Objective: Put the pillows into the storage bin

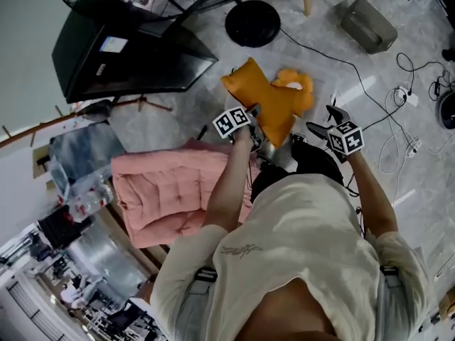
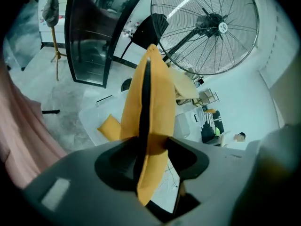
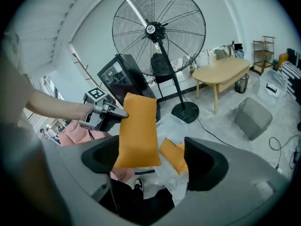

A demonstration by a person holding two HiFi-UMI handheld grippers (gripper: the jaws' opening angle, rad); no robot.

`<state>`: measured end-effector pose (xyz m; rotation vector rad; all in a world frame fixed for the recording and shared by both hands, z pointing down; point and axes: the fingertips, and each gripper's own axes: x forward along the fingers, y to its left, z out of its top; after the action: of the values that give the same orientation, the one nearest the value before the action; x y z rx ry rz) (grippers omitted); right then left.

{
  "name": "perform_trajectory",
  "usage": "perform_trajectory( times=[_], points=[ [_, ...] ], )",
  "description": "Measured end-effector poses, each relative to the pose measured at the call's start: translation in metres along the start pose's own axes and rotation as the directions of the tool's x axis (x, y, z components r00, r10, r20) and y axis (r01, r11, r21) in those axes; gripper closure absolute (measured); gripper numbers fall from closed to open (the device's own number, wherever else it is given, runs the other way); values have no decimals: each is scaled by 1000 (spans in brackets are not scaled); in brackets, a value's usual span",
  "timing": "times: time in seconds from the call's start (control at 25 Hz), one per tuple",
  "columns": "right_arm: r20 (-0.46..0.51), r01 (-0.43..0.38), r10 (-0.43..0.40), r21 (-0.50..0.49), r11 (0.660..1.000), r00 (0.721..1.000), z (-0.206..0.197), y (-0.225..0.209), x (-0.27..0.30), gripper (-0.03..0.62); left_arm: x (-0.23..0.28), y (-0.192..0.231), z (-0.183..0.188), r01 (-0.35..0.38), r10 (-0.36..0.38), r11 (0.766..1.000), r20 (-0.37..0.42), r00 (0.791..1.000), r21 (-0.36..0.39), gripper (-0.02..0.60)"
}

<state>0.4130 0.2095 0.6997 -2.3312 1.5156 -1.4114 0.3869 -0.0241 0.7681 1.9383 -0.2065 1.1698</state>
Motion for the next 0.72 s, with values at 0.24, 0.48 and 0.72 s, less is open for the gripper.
perform_trajectory(
  times=[0.24,0.48,0.72],
  points=[
    [-16,-4,4,30,1000,1000,-10,-5,0,163,8,-21,17,-19,17,994,19,1000,108,433],
    [-35,-62,61,-47,997,998,3,3,11,163,-6,-30,18,-17,8,988,57,998,155,451],
    [-45,-141,136,-133,981,990,25,20,27,200,-46,-21,14,-32,10,990,160,987,136,511]
  ],
)
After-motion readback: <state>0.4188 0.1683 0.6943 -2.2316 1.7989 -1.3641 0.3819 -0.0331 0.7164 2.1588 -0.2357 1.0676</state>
